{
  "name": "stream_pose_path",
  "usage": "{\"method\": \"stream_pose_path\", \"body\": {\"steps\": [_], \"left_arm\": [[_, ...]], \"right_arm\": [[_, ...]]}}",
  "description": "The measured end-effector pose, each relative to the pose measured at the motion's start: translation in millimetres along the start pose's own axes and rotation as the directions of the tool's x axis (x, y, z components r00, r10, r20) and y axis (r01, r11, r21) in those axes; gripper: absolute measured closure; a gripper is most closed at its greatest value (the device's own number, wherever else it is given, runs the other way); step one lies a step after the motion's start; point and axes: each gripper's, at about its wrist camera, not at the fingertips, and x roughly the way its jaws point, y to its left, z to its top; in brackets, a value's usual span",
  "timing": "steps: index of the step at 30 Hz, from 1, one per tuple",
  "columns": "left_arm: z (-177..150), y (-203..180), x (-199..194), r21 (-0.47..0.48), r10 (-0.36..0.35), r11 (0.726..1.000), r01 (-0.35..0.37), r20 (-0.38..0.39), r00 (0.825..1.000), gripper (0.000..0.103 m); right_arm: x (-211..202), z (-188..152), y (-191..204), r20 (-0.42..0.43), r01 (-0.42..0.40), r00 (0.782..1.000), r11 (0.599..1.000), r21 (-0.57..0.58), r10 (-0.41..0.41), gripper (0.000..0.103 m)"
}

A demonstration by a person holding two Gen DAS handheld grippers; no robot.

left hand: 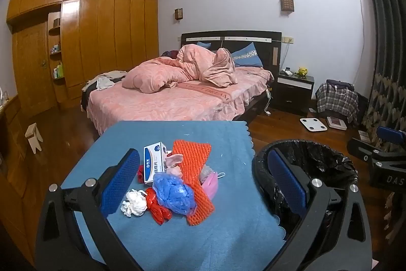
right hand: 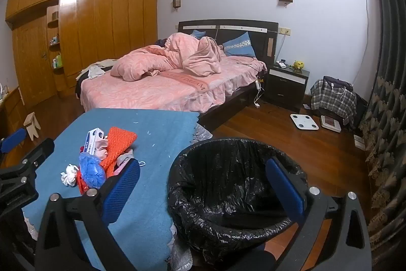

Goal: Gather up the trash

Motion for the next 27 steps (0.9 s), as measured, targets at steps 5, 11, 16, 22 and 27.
{"method": "stream_pose_path", "body": {"steps": [5,11,16,22,27], "left_arm": [[0.7,4.8,1.1,-0.002,0.001,1.000,-0.001,0.000,1.000,0.005],[-0.3,-1.3,0.2,0.005,0.003,1.000,-0.004,0.003,1.000,0.005],[-0.3,-1.3,0.1,0.005,0.004,1.000,-0.004,0.003,1.000,0.005],[-0.3,-1.2,0.1,0.005,0.003,1.000,-0.003,0.004,1.000,0.005],[-0.3,-1.3,0.1,0.006,0.003,1.000,-0.003,0.005,1.000,0.005]], "right_arm": [[0.2,0.5,0.2,0.001,0.000,1.000,1.000,0.000,0.000,0.006],[0.7,0.6,0.4,0.001,0.000,1.000,1.000,0.000,0.000,0.006],[0.9,0.6,0.4,0.001,0.001,1.000,1.000,0.000,-0.001,0.006],[1.3,0.3,0.6,0.001,0.001,1.000,1.000,-0.001,-0.001,0.006],[1.4,0.2,0.4,0.002,0.000,1.000,1.000,0.000,0.000,0.006]]}}
